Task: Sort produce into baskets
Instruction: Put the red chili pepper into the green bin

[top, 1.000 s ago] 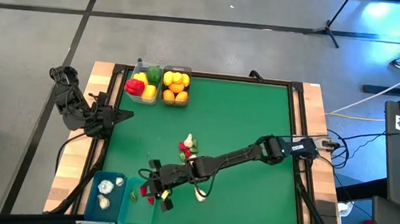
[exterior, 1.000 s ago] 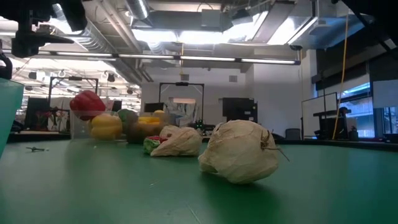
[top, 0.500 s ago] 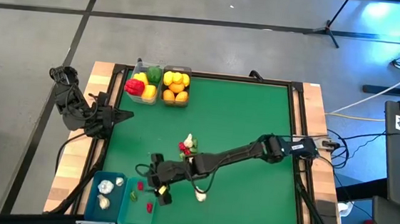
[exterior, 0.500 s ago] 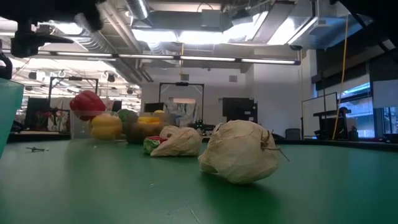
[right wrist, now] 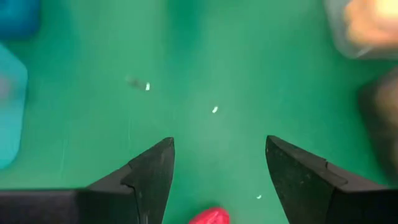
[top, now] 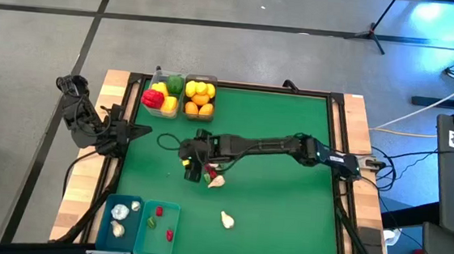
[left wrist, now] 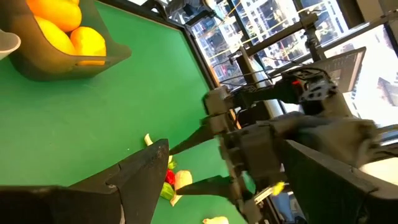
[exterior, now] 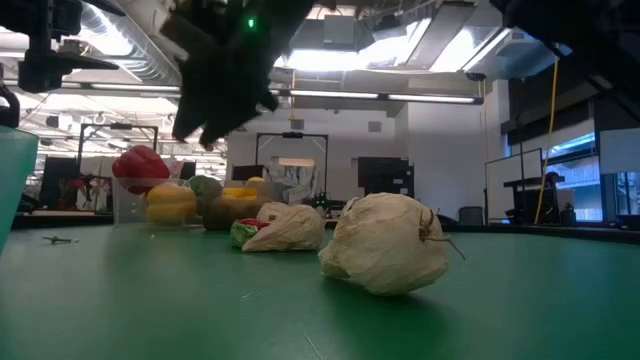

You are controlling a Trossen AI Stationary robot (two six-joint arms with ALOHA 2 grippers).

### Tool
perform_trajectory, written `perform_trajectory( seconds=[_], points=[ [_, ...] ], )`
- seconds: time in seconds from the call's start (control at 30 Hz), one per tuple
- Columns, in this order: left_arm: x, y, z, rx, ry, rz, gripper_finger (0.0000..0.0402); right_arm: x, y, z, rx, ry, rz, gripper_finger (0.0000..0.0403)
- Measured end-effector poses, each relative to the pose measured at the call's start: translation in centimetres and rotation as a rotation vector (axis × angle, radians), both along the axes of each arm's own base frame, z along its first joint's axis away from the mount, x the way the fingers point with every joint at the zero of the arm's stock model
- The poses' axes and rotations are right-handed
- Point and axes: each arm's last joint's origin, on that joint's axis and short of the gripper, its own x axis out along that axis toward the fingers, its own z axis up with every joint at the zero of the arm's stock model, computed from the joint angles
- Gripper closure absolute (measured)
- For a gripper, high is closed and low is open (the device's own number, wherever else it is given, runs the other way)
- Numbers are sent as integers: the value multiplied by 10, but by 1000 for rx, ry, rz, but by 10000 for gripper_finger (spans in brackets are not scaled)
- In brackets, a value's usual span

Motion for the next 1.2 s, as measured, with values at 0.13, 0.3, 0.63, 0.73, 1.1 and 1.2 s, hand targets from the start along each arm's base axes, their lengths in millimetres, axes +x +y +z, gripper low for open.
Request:
perform_trajectory(
  seconds=[0.13,0.3,0.63,0.73,1.1,1.2],
  points=[
    [0,0,0,2,-2,4,95,-2,-7,-22,-3,65,-9,157],
    [0,0,0,6,-2,6,95,-9,-6,-52,12,152,0,157],
    [-1,1,-1,23,5,20,95,-23,-7,-90,29,256,-19,157],
    [-1,1,-1,25,3,24,95,-23,-7,-91,47,248,-12,157],
    [-1,1,-1,18,1,26,95,-23,-6,-92,83,241,-62,251],
    [-1,1,-1,19,2,25,95,-23,-5,-91,93,236,-66,294]
  ],
)
